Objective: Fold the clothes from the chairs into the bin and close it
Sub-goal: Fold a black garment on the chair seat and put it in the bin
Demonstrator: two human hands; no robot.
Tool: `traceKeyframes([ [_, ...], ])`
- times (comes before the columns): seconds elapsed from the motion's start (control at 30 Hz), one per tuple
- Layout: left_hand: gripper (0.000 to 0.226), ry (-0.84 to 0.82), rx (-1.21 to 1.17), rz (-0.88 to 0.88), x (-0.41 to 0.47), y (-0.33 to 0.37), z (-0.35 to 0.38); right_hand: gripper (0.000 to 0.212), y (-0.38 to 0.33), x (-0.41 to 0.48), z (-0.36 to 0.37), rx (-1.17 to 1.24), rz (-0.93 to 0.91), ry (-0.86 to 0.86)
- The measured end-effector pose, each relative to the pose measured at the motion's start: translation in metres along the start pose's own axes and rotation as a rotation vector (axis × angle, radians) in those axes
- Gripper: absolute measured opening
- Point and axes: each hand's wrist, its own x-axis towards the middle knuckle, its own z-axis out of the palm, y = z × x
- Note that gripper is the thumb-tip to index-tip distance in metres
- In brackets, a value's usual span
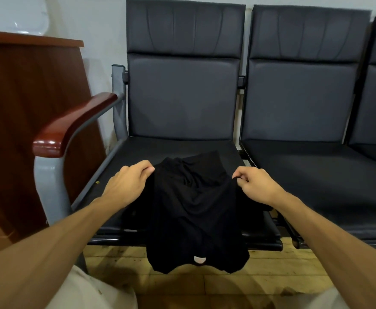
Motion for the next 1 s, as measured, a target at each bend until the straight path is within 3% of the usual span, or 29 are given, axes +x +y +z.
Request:
traceKeyframes([
  [0.13,0.027,-0.009,0.065,-0.094,-0.003,-0.01,-0.001,0.021,0.002,-0.005,-0.003,-0.009,0.042,-0.097],
  [0.27,0.027,-0.137,0.14,-0.13,-0.006,-0.001,0.001,0.011,0.006,-0.015,-0.007,-0.06,0.049,-0.439],
  [0.37,0.027,-0.232,0.083,-0.109,-0.006,0.009,0.005,0.05,0.013,-0.023,-0.001,-0.283,0.02,-0.592],
  [0.43,0.021,-0.332,0.07,-0.072,-0.004,0.012,0.011,0.051,0.016,-0.026,0.002,-0.326,-0.015,-0.529],
  [0.5,0.015,-0.412,0.061,-0.045,-0.005,0.017,0.015,0.035,0.019,-0.028,0.001,-0.312,-0.07,-0.445],
  [0.63,0.016,-0.415,0.076,0.01,-0.003,0.027,0.017,0.017,0.021,-0.036,-0.006,-0.304,-0.111,-0.37],
  [0.77,0.017,-0.384,0.1,0.042,-0.006,0.039,0.015,0.021,0.022,-0.042,-0.01,-0.304,-0.126,-0.39],
  [0.9,0.016,-0.409,0.188,0.032,-0.008,0.056,0.016,0.043,0.023,-0.048,-0.025,-0.29,-0.104,-0.416],
  [1.0,0.023,-0.406,0.315,0.146,-0.012,0.074,0.022,0.038,0.031,-0.056,-0.037,-0.286,-0.078,-0.417],
])
